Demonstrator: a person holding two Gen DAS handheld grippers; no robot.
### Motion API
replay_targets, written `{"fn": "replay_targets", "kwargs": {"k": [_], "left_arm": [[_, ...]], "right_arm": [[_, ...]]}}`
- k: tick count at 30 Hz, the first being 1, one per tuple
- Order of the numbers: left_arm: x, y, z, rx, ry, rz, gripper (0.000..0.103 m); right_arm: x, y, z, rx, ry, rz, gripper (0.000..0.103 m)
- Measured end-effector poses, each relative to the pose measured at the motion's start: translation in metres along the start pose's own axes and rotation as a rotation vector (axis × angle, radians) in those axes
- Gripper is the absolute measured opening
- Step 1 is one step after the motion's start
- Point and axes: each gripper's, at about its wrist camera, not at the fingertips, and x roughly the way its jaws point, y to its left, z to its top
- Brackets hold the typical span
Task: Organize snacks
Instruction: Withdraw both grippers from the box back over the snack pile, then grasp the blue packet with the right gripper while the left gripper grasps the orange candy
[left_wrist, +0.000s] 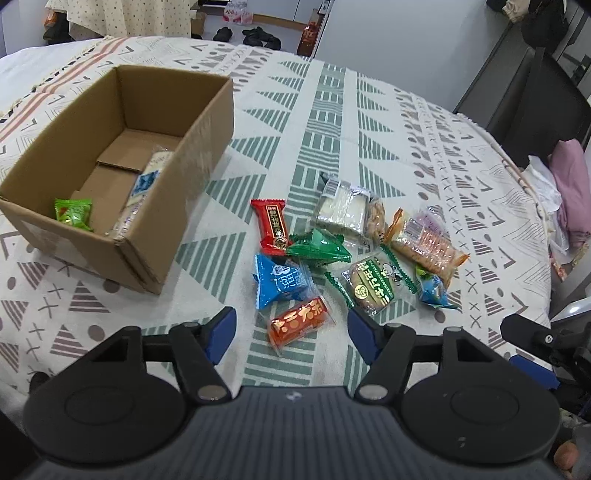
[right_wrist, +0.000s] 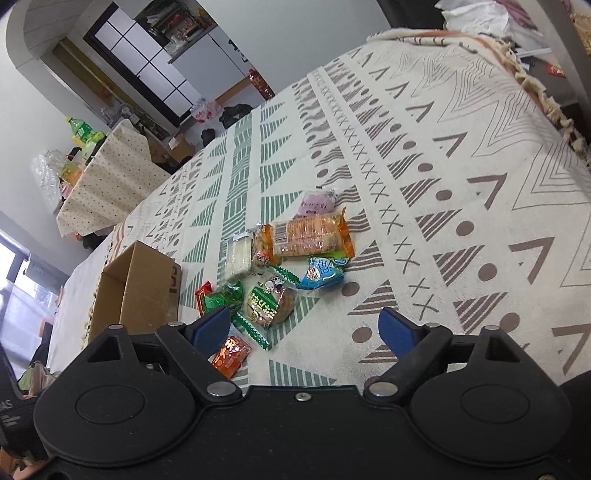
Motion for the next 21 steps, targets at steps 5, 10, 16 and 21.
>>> {"fn": "replay_targets", "kwargs": {"k": [5,10,16,21], "left_arm": [[0.021,-0.006,0.002,0.009,0.023,0.017,0.062],[0.043,-0.011,-0.001,0.020,0.066,0.041,0.062],[0.063,-0.013,-0.005,0.021,0.097,0.058,0.050],[0.066,-0.013,-0.006,0.017,0.093,0.058,0.034]], "right_arm": [[0.011,-0.004,0.003,0.013,0.026,0.007,0.083],[0.021,-0.008,0.007,0.035,0.043,0.017,0.081],[0.036,-0.009,0.011,0.044,0.060,0.011,0.078],[0.050,-0.012,0.017,0.054,0.068,-0.010,0.071]]}}
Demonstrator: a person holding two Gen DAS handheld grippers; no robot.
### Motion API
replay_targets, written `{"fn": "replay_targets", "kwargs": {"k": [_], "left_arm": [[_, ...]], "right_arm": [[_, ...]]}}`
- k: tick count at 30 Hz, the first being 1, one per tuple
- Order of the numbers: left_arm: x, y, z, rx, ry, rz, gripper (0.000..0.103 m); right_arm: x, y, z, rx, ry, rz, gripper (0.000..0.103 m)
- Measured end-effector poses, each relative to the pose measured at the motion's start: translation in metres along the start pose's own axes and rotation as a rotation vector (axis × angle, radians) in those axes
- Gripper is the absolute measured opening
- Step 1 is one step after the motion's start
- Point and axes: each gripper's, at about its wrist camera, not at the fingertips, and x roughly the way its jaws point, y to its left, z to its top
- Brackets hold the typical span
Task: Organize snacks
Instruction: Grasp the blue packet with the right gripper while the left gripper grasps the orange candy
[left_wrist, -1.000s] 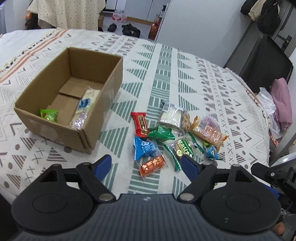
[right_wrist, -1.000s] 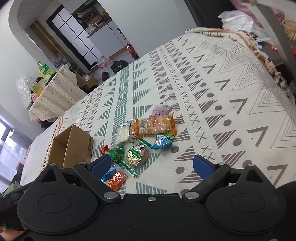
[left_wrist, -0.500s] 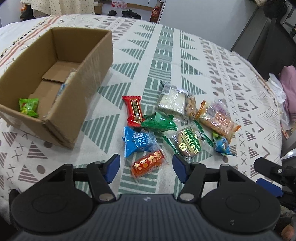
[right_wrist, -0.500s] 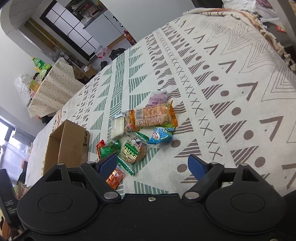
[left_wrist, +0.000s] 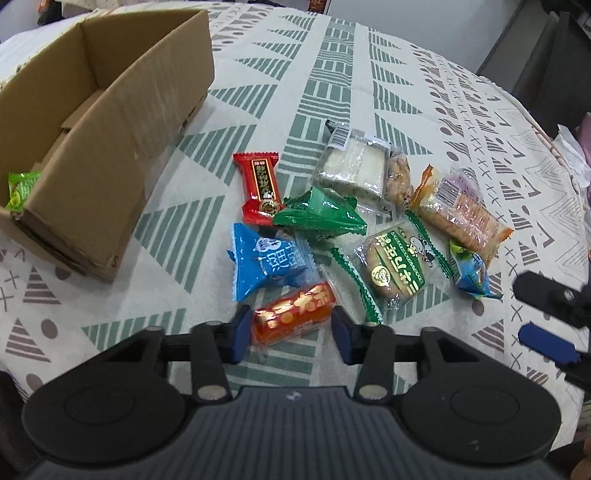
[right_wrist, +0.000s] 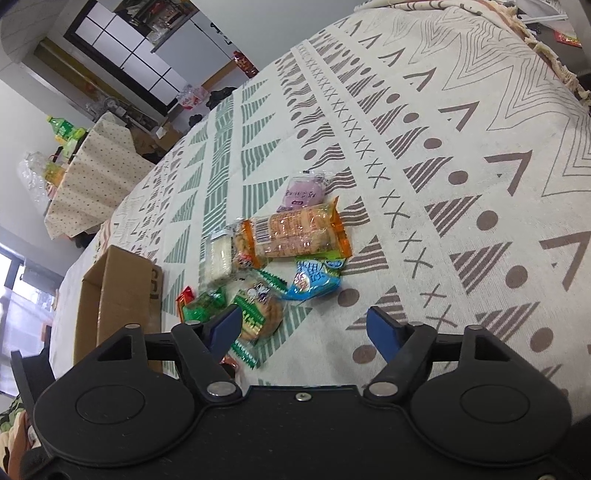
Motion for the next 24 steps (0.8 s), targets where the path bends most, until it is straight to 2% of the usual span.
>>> {"fn": "replay_targets", "kwargs": {"k": [7,15,18,21,24], "left_arm": [[-0.006,0.003,0.003,-0.026,0.008,-0.026,0.021],[-0.018,0.006,0.007,-0.054,-0.003,-0.029,0.019],[-0.025,0.008,0.011,-0.066,-0.017,-0.023,0.018],[-0.032,0.009,0.014,-0.078,-0.032,-0.022,0.018],[-0.042,0.010,0.017,-0.084,-0.054,-0.023,0.018]], "right_arm": [[0.019,0.000,0.012,0.005,0.009,-0.026,0.066],[0.038,0.004,0.021,-0.010,0.010,-0.052,0.064],[0.045,0.007,0.023,-0.019,0.017,-0.066,0.058],[0.052,0.007,0.023,-0.015,0.039,-0.083,0.036],[0.051,0.005,0.019,-0.015,0.044,-0.088,0.034]]}}
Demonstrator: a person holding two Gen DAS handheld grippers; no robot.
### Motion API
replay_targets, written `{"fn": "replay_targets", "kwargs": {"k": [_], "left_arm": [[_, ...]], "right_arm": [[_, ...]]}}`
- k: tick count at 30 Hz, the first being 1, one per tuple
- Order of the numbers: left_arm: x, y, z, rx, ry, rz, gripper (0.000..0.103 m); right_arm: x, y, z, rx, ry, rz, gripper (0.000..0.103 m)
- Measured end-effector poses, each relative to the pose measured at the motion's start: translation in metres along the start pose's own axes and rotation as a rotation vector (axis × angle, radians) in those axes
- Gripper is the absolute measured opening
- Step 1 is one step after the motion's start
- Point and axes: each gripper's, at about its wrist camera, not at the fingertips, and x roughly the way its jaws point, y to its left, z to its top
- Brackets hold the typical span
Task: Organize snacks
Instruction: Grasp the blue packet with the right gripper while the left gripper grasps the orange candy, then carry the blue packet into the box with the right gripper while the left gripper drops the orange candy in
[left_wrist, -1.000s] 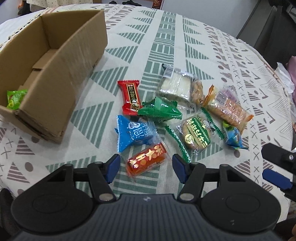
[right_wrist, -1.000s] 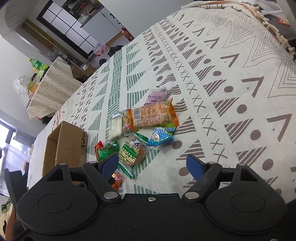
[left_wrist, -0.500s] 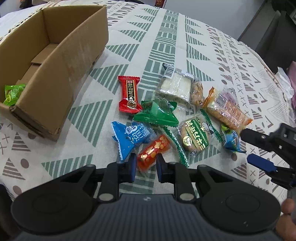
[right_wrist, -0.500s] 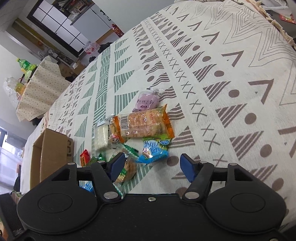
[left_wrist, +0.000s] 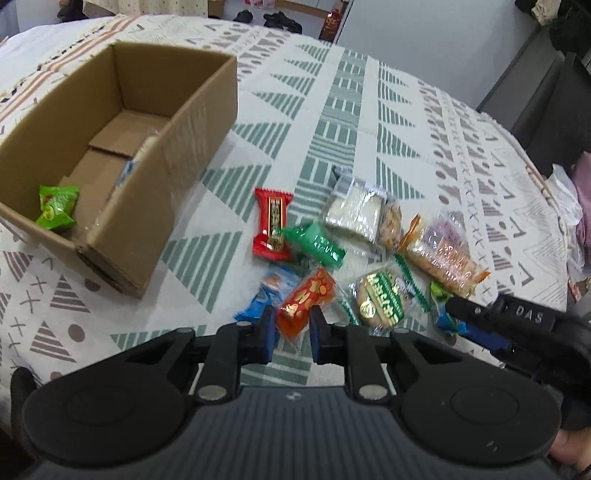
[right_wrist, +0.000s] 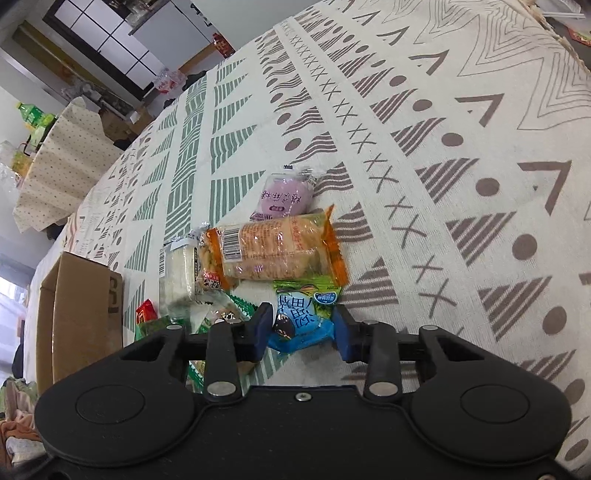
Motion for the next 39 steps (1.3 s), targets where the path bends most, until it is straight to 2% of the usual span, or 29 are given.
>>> {"fn": "replay_targets", "kwargs": {"k": [12,20,39], "left_arm": [[-0.038,0.005,0.009,-0.028,-0.078,-0.020,0.017],[-0.062,0.021,0.017,-0.062,-0.132,-0.036,0.017],[-0.096,0.078,0.041,-0.126,-0.189,-0.088,0.017]], "right_arm": [[-0.036,0.010,-0.012,-0.031,-0.079,0.048,0.032],[-0.059,0.013,-0.022,0.006,-0.109,0.146,0.031],[-0.097,0.083,-0.036,-0.040,-0.214,0.219,0.031]]}}
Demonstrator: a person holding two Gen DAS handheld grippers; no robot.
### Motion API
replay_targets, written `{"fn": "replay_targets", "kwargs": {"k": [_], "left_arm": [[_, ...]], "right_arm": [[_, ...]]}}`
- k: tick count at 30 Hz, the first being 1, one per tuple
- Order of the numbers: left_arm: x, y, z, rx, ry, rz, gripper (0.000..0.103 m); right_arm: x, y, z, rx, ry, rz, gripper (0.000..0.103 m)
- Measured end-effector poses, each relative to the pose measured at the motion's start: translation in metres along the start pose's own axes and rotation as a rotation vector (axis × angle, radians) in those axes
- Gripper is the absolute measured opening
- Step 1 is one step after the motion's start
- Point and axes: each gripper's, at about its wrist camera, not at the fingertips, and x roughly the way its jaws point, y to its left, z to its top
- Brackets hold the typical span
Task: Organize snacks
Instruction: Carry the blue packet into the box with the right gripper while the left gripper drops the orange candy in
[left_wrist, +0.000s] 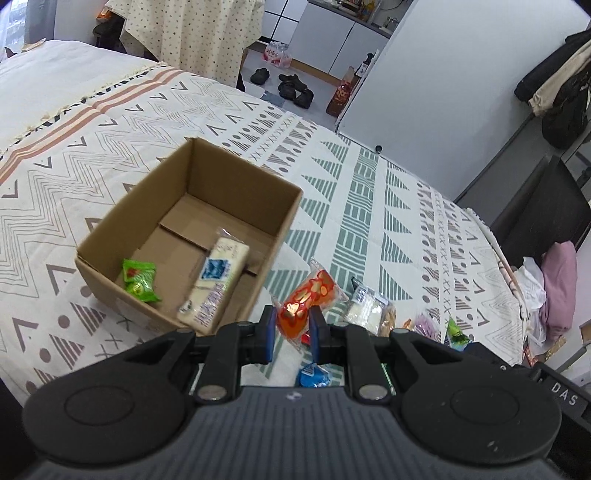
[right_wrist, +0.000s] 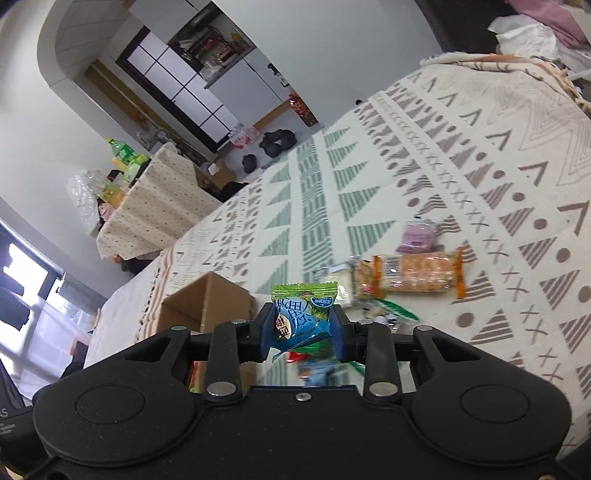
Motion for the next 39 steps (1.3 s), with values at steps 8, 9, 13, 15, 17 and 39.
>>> {"fn": "replay_targets", "kwargs": {"k": [8,9,13,15,17,39], "left_arm": [[-0.002,0.027,0.017,-0.047,-0.009,-0.015,0.017],[-0.002,0.030,0.019,-0.051,-0.013,-0.018,0.017],[-0.001,0.046,0.026,-0.077,-0.020,-0.024,0.017],[0.002,0.054,0.030,-0.090,-0.019,-0.025,0.017],[0.005,0.062,0.033,-0.103,-0.015,-0.025,0.017],[0.035,0.127,0.050,-0.210,0.047,-0.040,0.012]], "right_arm": [[0.004,0.031,0.000,-0.029,-0.016,0.005,0.031],[0.006,0.035,0.000,-0.032,-0.016,0.004,0.031],[0.011,0.048,-0.003,-0.051,-0.010,0.003,0.031],[0.014,0.055,-0.005,-0.066,-0.003,0.008,0.031],[0.019,0.062,-0.007,-0.079,0.004,0.010,0.031],[0.079,0.121,-0.032,-0.157,0.096,0.003,0.031]]}}
